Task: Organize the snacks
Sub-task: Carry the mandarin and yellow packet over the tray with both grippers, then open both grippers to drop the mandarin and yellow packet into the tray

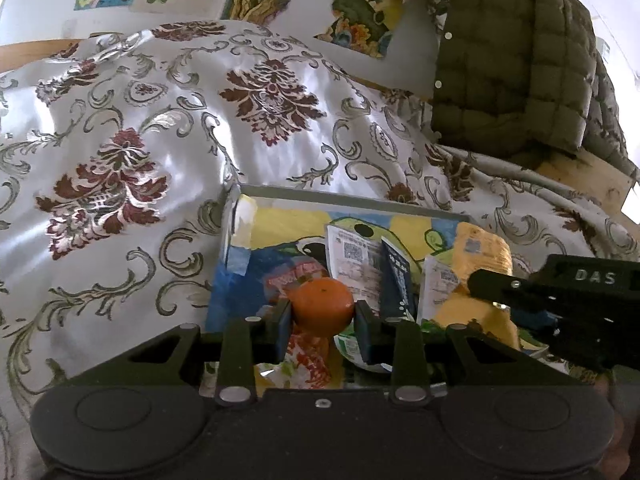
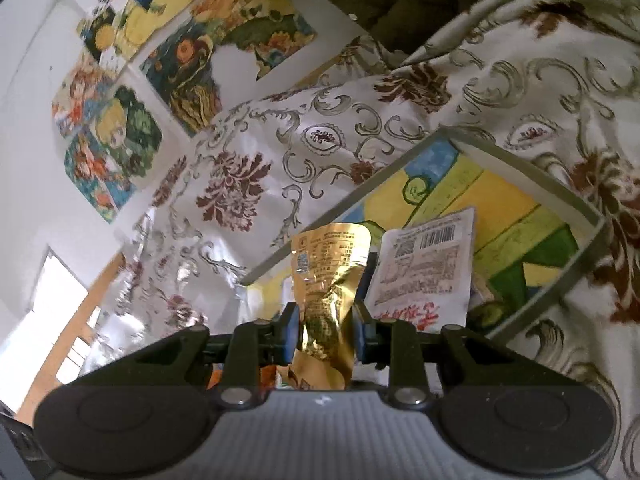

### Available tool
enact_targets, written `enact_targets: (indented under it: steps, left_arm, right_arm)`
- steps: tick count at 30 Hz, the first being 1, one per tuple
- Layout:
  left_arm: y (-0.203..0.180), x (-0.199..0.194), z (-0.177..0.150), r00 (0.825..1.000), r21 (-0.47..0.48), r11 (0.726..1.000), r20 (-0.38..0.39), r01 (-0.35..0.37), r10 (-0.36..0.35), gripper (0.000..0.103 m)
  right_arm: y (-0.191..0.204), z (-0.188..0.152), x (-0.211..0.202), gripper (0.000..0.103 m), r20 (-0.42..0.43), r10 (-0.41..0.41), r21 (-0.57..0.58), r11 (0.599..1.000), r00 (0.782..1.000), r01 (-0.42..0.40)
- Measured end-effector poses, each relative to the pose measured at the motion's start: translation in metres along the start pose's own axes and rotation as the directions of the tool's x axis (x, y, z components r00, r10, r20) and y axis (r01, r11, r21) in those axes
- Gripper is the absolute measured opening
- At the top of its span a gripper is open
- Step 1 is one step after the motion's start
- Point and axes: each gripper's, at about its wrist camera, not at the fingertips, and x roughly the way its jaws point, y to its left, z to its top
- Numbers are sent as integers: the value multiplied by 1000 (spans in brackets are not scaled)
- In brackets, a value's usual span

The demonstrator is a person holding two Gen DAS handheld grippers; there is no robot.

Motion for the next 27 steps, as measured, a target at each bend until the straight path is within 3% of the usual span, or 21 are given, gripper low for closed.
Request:
enact_targets:
  steps: [14,17,19,22,27]
  left_arm:
    - [-12,14,-8,1000,117,993,3,6,-7,35]
    - [-15,14,-9,1000,142,990,-3,-10,11,35]
    - [-15,14,-9,1000,140,990,-3,-7,8,41]
    - [-16,12,-8,1000,133,991,-3,-3,3,61]
    - [-14,8,-6,1000,91,996,-3,9,-9,71]
  right_arm:
    - [5,-12,14,31,-19,-44,-76,996,999,42]
    - [3,-10,12,36,-11,-52,-69,996,999,52]
    - [3,-8,8,38,2,-53,-63,997,999,53]
    - [3,-4,3,44,17,-56,-63,996,998,57]
    - [4,2,-10,52,41,-51,-69,996,998,54]
